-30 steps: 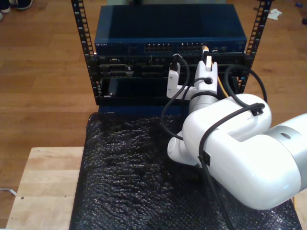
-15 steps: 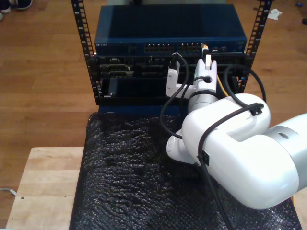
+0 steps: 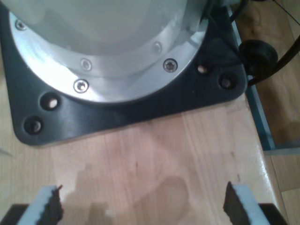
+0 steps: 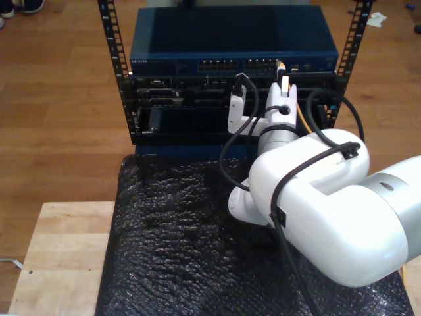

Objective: Grab the cable and plug it in

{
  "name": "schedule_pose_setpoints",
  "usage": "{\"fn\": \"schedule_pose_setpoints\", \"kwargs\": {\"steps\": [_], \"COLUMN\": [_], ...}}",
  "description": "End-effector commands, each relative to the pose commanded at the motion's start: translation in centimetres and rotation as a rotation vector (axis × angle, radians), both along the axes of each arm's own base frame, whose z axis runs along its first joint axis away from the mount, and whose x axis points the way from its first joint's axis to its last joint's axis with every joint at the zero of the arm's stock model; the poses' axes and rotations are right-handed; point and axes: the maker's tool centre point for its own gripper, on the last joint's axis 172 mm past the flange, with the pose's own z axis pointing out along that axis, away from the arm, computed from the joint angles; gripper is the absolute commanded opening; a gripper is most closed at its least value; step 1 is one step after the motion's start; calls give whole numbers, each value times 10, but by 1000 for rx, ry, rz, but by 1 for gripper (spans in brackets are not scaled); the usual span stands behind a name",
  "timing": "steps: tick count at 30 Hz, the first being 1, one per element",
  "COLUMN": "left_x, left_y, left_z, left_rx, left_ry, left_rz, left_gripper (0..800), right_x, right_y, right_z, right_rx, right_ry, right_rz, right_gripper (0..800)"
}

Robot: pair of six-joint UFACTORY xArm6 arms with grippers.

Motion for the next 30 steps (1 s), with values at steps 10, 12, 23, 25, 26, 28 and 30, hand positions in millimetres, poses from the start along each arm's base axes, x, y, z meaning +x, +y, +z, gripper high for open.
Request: {"fn": "schedule_pose_setpoints", "kwargs": {"steps": [10, 12, 23, 25, 26, 28, 30], "left_x": [0, 0, 0, 0, 0, 0, 0], "left_y": [0, 0, 0, 0, 1, 0, 0], "left_z": [0, 0, 0, 0, 0, 0, 0], "left_rx": [0, 0, 0, 0, 2, -2, 0], "left_ry": [0, 0, 0, 0, 0, 0, 0], "left_rz": [0, 0, 2, 0, 0, 2, 0], "left_gripper": [800, 800, 800, 800, 800, 800, 800], "right_x": [1, 1, 5, 7, 8, 9, 10], "right_y": [0, -1, 2, 3, 4, 4, 5], "right_z": [3, 4, 0, 0, 1, 0, 3], "right_rx": [2, 2, 6, 9, 10, 11, 14], "right_ry": [-5, -5, 12, 14, 12, 12, 7], "right_rz": [-1, -1, 8, 11, 12, 12, 12], "right_gripper": [0, 0, 0, 0, 0, 0, 0]}}
